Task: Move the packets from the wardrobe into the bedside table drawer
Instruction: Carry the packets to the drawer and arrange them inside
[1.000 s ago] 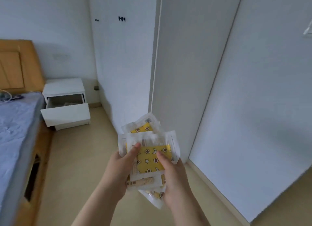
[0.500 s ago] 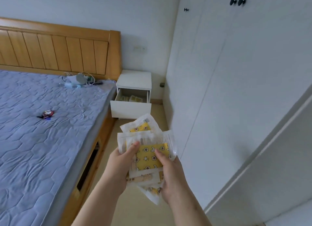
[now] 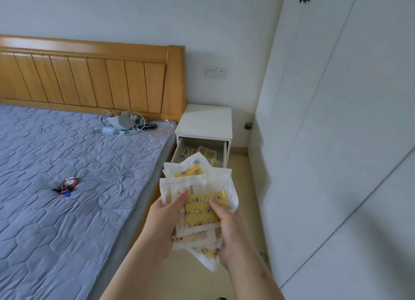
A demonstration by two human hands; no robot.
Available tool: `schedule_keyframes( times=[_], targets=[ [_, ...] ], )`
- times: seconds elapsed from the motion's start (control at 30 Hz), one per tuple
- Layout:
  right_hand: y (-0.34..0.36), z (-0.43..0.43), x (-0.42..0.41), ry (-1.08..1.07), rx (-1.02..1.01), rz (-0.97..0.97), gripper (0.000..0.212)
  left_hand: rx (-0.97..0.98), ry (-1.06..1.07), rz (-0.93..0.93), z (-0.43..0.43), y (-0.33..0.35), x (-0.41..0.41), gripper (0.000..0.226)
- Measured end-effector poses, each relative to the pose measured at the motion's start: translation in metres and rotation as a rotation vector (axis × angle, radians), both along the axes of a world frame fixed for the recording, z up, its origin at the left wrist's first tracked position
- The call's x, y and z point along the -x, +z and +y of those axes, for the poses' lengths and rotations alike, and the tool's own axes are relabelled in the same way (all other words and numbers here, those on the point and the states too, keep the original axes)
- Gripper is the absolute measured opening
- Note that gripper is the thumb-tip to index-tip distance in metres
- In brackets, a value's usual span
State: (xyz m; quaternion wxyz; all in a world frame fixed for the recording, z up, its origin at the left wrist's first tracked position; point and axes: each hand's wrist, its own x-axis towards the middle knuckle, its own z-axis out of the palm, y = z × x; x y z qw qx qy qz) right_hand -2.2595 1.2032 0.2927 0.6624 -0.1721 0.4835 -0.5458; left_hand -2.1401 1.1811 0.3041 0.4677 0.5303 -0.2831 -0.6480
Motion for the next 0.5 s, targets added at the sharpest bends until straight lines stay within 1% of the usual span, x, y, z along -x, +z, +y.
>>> schedule_keyframes(
  times=[0.17,0.27,0.37,0.5],
  targets=[
    [0.003,-0.138,0.048,0.033,0.024,0.007,0.023,-0.002,0.06,-0.05,-0.13,0.012,0.045,0.018],
    [0.009,-0.211,0.065,0.081,0.041,0.004,0.023,0.0,0.104,-0.033,-0.198,0.017,0.06,0.015],
    [0.004,-0.27,0.074,0.096,0.001,0.005,0.026,-0.041,0.146,-0.018,-0.253,0.011,0.069,0.024],
    [-0.014,-0.342,0.087,0.105,-0.061,0.009,0.026,-0.07,0.126,0.017,-0.325,-0.008,0.081,0.021]
  ],
)
